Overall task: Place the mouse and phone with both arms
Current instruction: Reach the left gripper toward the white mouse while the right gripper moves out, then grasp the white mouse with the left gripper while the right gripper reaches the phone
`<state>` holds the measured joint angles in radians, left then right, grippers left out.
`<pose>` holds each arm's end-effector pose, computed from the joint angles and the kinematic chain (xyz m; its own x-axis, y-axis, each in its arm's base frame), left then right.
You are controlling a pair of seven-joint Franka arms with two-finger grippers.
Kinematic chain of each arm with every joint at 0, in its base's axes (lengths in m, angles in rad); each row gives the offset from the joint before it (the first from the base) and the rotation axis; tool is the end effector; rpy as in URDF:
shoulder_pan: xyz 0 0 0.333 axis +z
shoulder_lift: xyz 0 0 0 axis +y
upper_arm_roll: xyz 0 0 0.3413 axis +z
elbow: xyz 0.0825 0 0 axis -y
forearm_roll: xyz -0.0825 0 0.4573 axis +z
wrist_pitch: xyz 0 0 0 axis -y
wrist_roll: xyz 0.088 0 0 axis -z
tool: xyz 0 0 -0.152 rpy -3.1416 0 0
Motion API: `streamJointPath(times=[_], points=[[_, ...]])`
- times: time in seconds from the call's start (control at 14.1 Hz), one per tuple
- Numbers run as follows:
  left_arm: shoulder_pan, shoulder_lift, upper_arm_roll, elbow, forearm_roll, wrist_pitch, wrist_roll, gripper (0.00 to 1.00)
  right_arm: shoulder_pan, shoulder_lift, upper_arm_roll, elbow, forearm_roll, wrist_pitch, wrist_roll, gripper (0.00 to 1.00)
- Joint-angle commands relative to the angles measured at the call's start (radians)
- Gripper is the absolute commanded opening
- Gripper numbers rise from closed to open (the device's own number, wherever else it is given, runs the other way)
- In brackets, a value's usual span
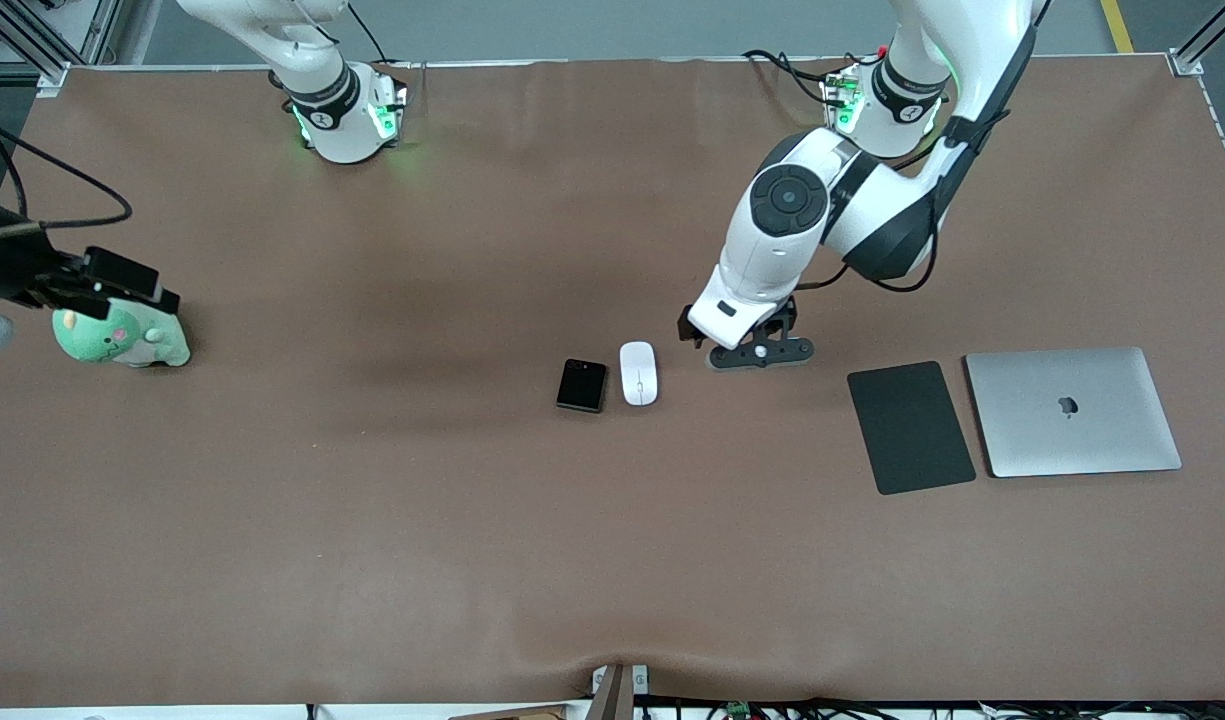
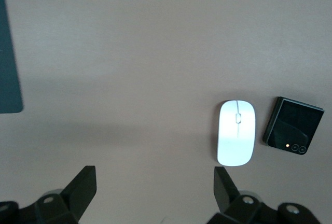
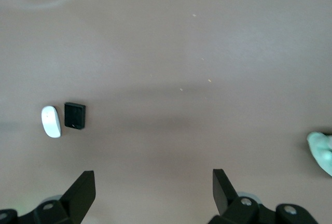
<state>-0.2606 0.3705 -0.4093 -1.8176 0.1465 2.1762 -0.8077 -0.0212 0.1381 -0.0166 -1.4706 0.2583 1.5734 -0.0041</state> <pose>0.5697 -0.4225 0.2903 0.9967 0.0818 -0.0003 0.0817 -0.9961 0.0322 0.6726 0.0140 0.5747 0.9988 -0.0344 -0.0343 -0.0420 -0.9665 -0.2532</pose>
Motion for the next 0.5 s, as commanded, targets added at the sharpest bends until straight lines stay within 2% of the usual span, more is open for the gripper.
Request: streamJointPath(times=[0.0,0.28,0.43], points=[[-0.026,0.047,-0.002,0.024,0.027,0.046,-0.024,1.0,0.056,0.055,0.012,0.016,0.021,0.052,0.009,1.0],[-0.081,0.131,0.004,0.075,0.031,0.091,-0.073,1.0,0.113,0.175,0.014,0.016,0.026,0.169,0.009,1.0],[-0.091,0.169,0.004,0.086,0.083,0.125,-0.109,1.0,0.159,0.205,0.012,0.016,0.019,0.23,0.007,1.0]])
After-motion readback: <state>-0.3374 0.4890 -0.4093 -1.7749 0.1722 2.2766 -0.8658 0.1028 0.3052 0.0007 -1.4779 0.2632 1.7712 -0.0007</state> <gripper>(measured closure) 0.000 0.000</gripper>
